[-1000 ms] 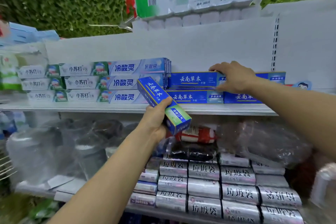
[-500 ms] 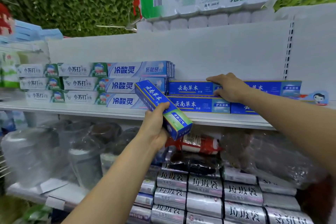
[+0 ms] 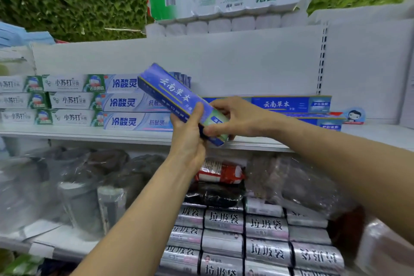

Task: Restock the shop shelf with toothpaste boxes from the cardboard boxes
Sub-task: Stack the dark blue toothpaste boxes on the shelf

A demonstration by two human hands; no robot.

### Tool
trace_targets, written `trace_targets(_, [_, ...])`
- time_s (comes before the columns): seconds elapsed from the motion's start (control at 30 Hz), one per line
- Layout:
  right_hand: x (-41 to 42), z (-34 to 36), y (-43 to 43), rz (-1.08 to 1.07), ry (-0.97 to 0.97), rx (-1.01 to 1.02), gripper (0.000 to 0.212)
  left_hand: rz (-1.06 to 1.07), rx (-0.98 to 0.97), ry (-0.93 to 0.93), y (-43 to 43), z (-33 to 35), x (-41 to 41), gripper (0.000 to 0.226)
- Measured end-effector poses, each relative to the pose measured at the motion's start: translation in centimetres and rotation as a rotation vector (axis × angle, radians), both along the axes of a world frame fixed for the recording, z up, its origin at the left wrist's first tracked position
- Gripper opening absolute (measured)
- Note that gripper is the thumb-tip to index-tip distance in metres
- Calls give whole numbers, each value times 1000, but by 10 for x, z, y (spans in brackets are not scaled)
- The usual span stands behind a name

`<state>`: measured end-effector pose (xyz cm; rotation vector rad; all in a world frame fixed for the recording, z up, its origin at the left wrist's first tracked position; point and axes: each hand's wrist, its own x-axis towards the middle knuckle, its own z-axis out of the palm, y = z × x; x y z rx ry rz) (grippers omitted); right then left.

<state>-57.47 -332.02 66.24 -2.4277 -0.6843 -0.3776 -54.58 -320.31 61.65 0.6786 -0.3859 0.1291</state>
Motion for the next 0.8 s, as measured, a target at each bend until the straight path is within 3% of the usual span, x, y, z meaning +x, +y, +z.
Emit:
trace_targets(0.07, [-7,3,-15,-73,-107,10,18,35,122,-49,-15,4,-2,29])
trace_targets(0.17, [-14,13,-55,-214,-267,-36,21,119,504,-153,-33,12,-1,20])
trace_targets(0.27, [-18,24,-106,-375,-371,-57,34,284,903,-296,-43,15,12,40])
trace_targets(0.37, [-24,31,-156,-527,-401,-87,40,408,1147,-368,-51,12,28,51])
trace_targets(0.5, [-29,30,-206,-618,-319,-204,44,503,1331,-335,-64,14,35,48])
trace_targets(0.6, [-27,26,-223,-678,-288,-349,44,557,1408,-348,-71,12,32,58])
trace_targets(0.8, [-14,23,-223,-668,-291,-444,42,567,1420,-362,-71,9,35,66])
